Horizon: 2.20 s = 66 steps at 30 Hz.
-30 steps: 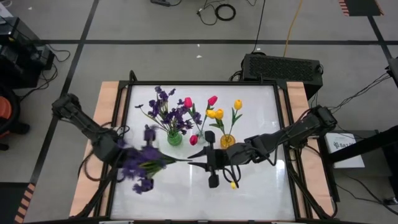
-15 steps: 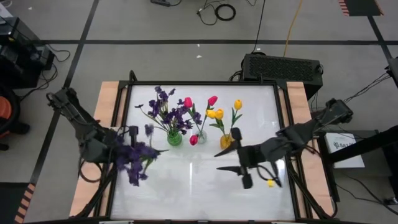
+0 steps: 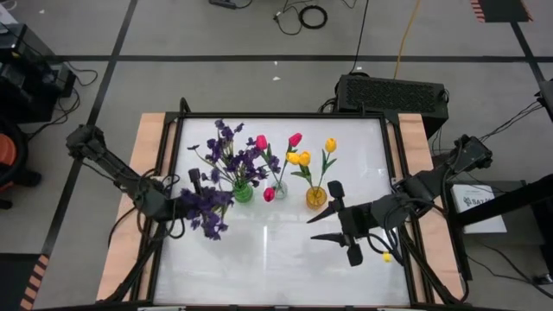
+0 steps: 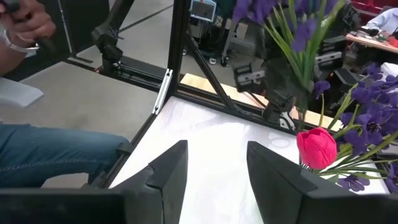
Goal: Sort flowers into vase by color
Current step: Put the purple flowers into the green vase
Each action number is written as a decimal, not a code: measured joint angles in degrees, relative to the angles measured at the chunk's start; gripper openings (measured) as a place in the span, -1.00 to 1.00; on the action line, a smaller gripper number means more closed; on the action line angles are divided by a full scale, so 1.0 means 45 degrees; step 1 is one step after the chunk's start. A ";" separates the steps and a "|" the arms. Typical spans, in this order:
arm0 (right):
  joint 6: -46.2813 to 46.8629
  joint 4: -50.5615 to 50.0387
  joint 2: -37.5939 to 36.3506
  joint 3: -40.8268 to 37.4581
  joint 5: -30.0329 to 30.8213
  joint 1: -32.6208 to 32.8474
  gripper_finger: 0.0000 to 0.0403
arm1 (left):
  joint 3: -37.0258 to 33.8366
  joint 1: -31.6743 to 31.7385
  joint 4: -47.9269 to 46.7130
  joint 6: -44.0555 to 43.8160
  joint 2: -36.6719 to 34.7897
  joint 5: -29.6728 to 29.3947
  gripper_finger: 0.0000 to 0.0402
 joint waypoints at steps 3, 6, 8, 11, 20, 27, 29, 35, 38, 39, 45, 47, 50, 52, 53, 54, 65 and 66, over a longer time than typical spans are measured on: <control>-0.0014 -0.0015 0.0000 0.0000 0.0000 0.0000 -0.23 | -0.0214 0.0278 0.0026 0.0189 -0.0050 -0.0001 -0.91; -0.0054 -0.0087 0.0000 0.0000 0.0000 0.0000 -0.23 | -0.0499 0.0535 0.0020 0.0066 -0.0046 0.0008 -0.90; -0.0063 -0.0086 0.0000 0.0000 0.0000 0.0000 -0.23 | -0.0667 0.0693 0.0025 -0.0228 -0.0050 0.0007 -0.90; -0.0063 -0.0082 0.0000 0.0000 0.0000 0.0000 -0.23 | -0.0807 0.0814 -0.0044 -0.0495 -0.0043 0.0010 -0.90; -0.0063 -0.0072 0.0000 0.0000 0.0000 0.0000 -0.23 | -0.0807 0.0844 -0.0637 -0.0891 -0.0040 0.0021 -0.89; -0.0063 -0.0068 0.0000 0.0000 0.0000 -0.0005 -0.23 | -0.0802 0.1326 -0.1295 -0.1846 -0.0035 -0.0005 -0.66; -0.0063 -0.0068 0.0000 0.0000 0.0000 -0.0005 -0.23 | -0.0802 0.1378 -0.1388 -0.1847 -0.0035 -0.0005 -0.58; -0.0169 -0.0068 0.0000 0.0000 0.0000 -0.0005 -0.23 | -0.0802 0.1374 -0.1409 -0.1870 -0.0035 -0.0005 -0.39; -0.0199 -0.0068 0.0000 0.0000 0.0001 -0.0005 -0.23 | -0.0802 0.1374 -0.1440 -0.2071 -0.0035 -0.0117 -0.27; -0.0199 -0.0068 0.0000 0.0000 0.0002 -0.0005 -0.23 | -0.0802 0.1374 -0.1456 -0.2144 -0.0035 -0.0286 -0.22; -0.0204 -0.0166 0.0000 0.0000 0.0002 -0.0005 -0.23 | -0.0614 0.1231 -0.1751 -0.2181 -0.0035 -0.1059 0.04; -0.0239 -0.0241 0.0004 0.0000 0.0000 -0.0005 -0.23 | -0.0435 0.1094 -0.1775 -0.2181 -0.0035 -0.1055 0.09; -0.0354 -0.0271 0.0005 0.0000 0.0002 -0.0005 -0.23 | -0.0237 0.0881 -0.1785 -0.2181 -0.0035 -0.1056 0.12; -0.0359 -0.0272 0.0005 0.0000 0.0000 -0.0008 -0.23 | -0.0174 0.0720 -0.1811 -0.2186 -0.0035 -0.1059 0.13; -0.0381 -0.0272 0.0005 0.0000 0.0000 -0.0012 -0.23 | -0.0155 0.0648 -0.1823 -0.2187 -0.0035 -0.1060 0.13; -0.0398 -0.0272 0.0005 0.0000 0.0005 -0.0018 -0.23 | -0.0118 0.0573 -0.1825 -0.2186 -0.0035 -0.1078 0.13; -0.0504 -0.0260 0.0005 0.0000 0.0005 -0.0034 -0.23 | 0.0664 0.0247 -0.2328 -0.2130 -0.0084 -0.2181 0.50; -0.0582 -0.0235 0.0006 0.0000 0.0005 -0.0051 -0.23 | 0.0726 0.0247 -0.2346 -0.2108 -0.0084 -0.2186 0.55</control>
